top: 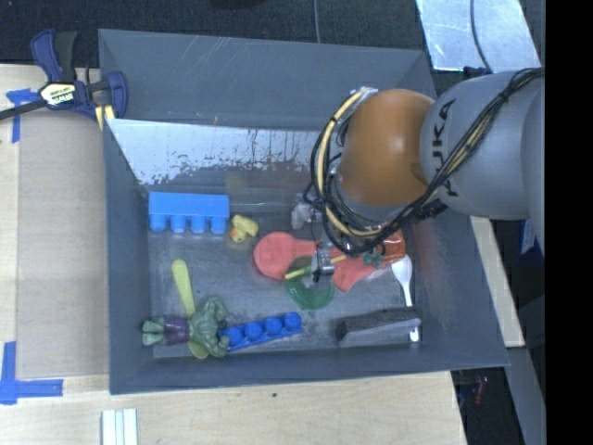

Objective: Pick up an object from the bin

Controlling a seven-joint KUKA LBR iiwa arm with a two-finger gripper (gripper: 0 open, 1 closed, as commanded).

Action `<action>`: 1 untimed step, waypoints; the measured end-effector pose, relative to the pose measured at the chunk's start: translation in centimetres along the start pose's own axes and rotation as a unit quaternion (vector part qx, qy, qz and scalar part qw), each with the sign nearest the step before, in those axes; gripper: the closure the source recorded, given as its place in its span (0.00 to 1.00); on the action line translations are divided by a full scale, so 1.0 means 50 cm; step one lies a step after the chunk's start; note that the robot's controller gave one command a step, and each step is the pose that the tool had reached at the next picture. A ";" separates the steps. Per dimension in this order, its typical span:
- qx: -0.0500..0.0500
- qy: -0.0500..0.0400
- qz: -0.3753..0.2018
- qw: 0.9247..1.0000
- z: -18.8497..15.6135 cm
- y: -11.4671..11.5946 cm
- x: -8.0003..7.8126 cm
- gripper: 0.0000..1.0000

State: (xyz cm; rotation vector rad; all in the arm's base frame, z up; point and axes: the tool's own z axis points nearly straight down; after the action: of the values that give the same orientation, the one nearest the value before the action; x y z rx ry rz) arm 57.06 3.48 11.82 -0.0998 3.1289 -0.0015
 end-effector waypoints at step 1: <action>0.000 0.000 0.013 1.000 0.050 -0.012 0.027 0.00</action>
Offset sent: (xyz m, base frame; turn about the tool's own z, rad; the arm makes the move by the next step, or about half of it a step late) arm -0.0048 -0.0245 -0.0468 0.0729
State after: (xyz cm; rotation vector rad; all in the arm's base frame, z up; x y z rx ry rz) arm 55.77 2.77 9.31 -0.0579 3.1293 0.0002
